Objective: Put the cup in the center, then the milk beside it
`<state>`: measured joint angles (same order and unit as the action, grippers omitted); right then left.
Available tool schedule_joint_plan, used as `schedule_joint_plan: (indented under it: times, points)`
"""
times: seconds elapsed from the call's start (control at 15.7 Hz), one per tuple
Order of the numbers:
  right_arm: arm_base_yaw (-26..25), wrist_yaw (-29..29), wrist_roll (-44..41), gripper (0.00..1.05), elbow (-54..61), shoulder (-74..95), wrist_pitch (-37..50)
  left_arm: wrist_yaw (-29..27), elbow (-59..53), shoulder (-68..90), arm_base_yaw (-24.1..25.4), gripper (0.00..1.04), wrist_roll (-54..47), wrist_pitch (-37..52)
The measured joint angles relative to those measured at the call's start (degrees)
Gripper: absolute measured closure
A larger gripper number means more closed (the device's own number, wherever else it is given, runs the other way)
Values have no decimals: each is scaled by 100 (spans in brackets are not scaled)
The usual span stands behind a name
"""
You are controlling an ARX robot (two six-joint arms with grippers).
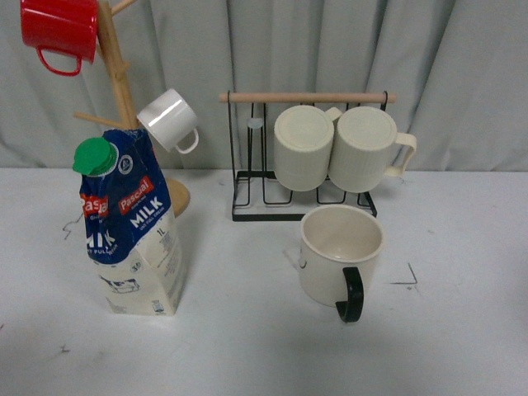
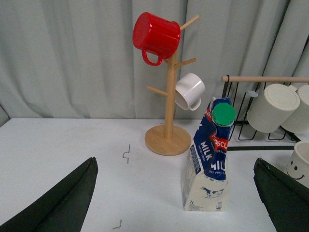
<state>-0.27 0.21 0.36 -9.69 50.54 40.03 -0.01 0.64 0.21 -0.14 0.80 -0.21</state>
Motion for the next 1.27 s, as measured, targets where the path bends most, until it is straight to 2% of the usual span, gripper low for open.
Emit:
schedule_joint_plan:
  times: [0.64, 0.76, 1.27]
  points:
    - [0, -2, 0, 103, 675, -1674, -951, 0, 0, 0, 0, 7, 0, 0]
    - [0, -2, 0, 103, 868, -1816, -713, -2, 0, 0, 0, 7, 0, 0]
    - [2, -4, 0, 103, 905, -2953, -1915, 0, 0, 0, 0, 7, 0, 0]
